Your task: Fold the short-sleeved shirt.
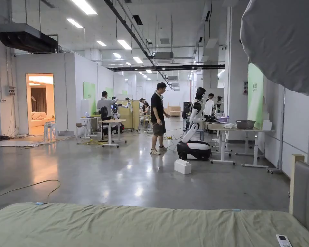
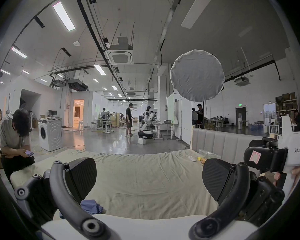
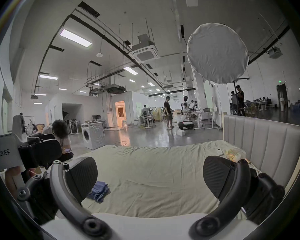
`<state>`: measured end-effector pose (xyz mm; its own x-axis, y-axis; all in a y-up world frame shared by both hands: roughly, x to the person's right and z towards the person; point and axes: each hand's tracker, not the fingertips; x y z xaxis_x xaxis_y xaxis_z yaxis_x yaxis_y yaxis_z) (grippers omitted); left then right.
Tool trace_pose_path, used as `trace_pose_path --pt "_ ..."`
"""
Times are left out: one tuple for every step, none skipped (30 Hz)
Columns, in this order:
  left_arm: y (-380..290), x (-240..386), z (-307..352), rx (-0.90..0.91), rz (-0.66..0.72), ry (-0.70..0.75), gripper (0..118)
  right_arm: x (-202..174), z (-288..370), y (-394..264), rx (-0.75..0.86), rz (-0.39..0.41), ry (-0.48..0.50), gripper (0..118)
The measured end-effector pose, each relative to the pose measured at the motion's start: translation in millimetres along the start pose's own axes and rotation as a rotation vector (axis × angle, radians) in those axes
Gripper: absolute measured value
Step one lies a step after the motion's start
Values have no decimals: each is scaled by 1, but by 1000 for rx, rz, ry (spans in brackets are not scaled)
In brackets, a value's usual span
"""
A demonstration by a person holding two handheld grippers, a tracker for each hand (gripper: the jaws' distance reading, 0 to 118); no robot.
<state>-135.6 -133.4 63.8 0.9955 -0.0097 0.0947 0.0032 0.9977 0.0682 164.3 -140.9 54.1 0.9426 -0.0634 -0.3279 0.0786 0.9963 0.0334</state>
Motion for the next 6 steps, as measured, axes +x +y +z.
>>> trace_pose_path --pt "-2 -2 0 4 5 -8 118 4 -1 -2 1 -14 13 118" --pt "-3 -3 -1 20 28 -45 118 6 0 -3 -2 -24 21 118" --pt "-4 -3 0 33 41 -80 118 8 0 -4 -6 -34 32 118" --pt "-4 -3 0 34 62 -93 118 9 0 -5 -11 -44 37 118" --pt "-4 -3 0 27 86 -100 118 10 0 -5 -11 -49 36 118" --pt "-4 -3 0 25 109 -110 118 11 0 -6 -12 -50 35 118"
